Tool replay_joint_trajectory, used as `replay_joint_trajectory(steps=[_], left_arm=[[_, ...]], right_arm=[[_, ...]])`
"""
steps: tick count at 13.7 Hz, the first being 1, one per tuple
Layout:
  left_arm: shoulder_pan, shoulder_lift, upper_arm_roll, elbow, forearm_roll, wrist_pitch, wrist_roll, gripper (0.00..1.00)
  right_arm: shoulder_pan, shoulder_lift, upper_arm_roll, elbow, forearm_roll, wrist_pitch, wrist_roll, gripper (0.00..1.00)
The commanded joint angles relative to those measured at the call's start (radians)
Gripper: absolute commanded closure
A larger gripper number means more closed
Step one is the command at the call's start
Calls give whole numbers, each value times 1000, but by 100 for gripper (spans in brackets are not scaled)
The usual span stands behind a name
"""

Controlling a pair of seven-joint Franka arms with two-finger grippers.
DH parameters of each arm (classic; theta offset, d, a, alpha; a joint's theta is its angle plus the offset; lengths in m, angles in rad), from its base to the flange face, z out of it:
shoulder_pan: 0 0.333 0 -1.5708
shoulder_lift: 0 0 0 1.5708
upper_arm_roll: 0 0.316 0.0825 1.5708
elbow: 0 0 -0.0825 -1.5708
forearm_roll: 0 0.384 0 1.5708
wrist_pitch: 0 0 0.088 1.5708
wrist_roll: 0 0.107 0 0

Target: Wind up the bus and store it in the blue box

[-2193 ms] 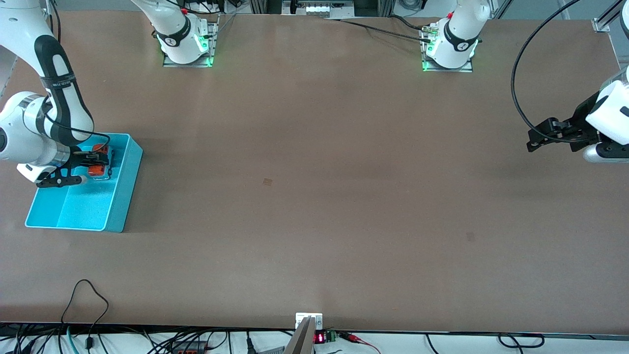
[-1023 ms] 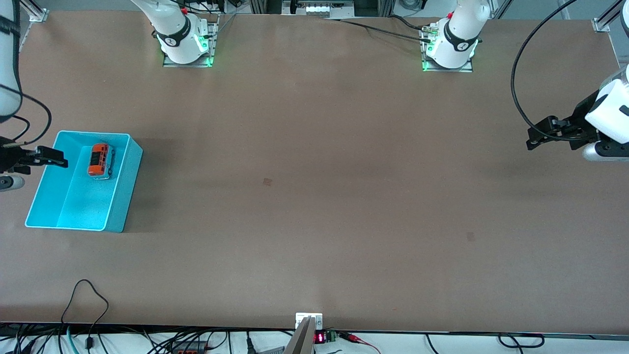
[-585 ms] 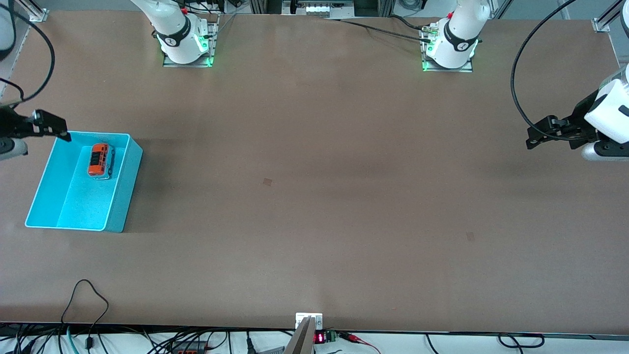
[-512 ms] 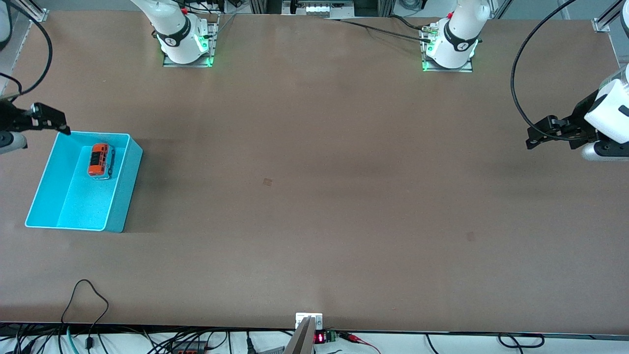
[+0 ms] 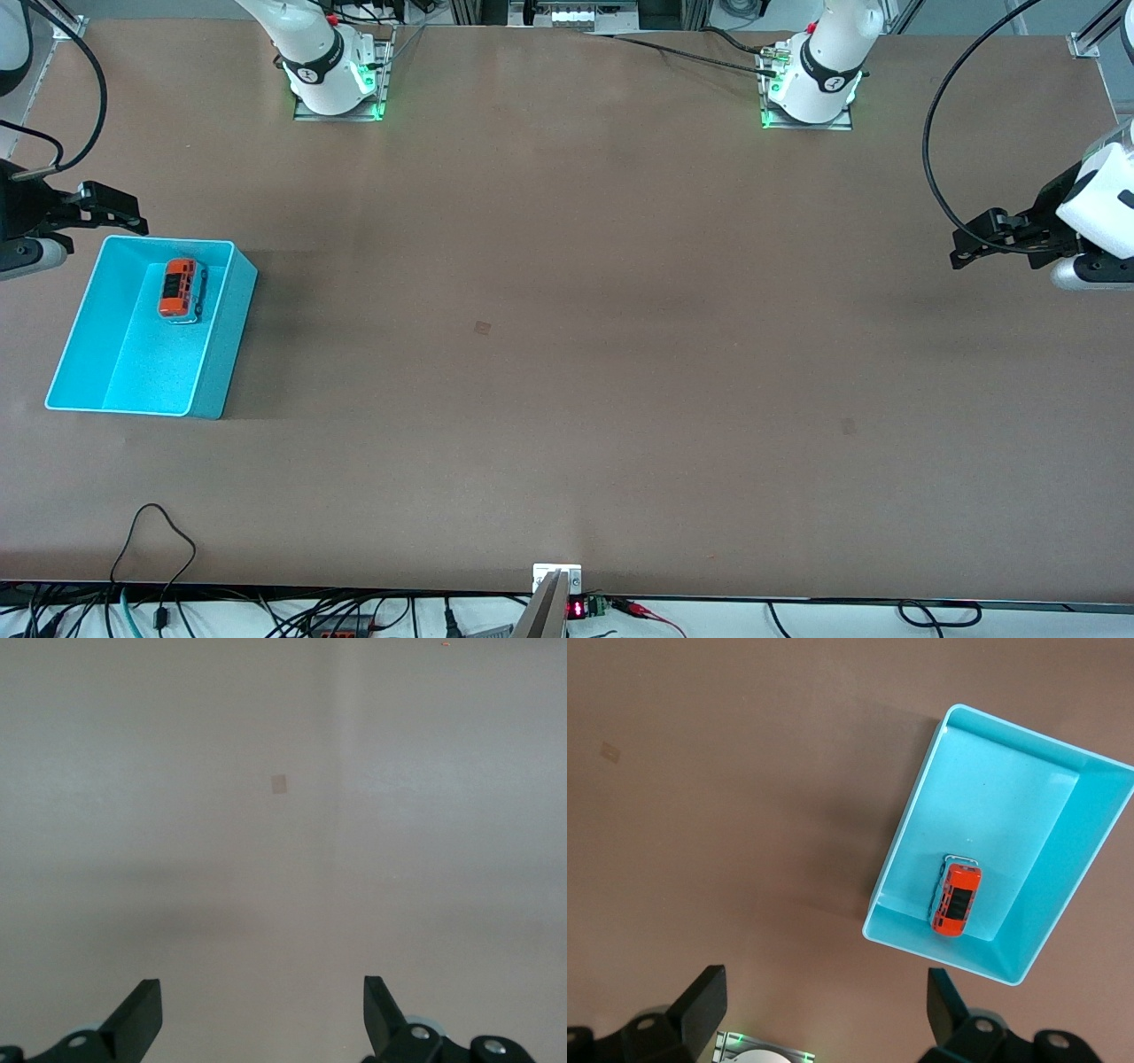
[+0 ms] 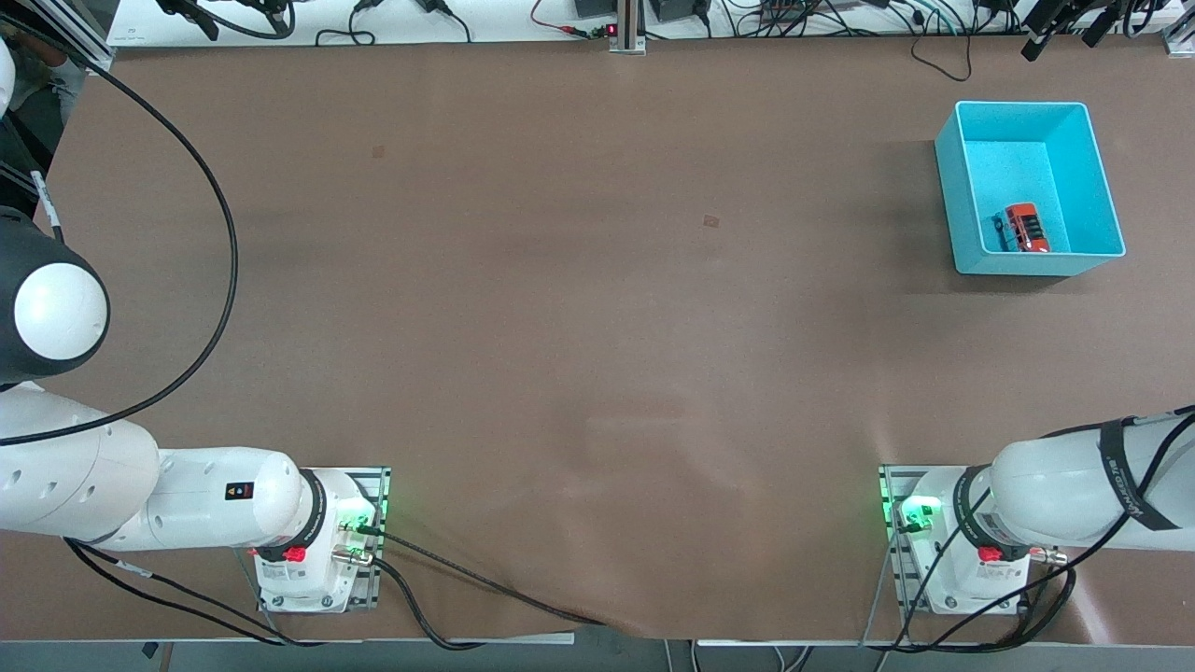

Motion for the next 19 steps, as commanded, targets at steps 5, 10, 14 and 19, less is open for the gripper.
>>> replay_joint_trajectory(steps=[5, 10, 14, 19], left_arm=[[10, -12, 0, 1, -14, -15, 27, 0], [7, -11, -1, 1, -14, -10, 27, 0], [7, -11, -1, 1, -14, 5, 26, 0], [7, -9, 0, 1, -14, 5, 26, 0]], right_arm=[[105, -10, -91, 3, -8, 5, 23, 0], [118, -9, -108, 3, -5, 5, 24, 0], [119, -12, -103, 3, -5, 3, 27, 0], [121, -9, -99, 3, 3, 6, 141, 0]])
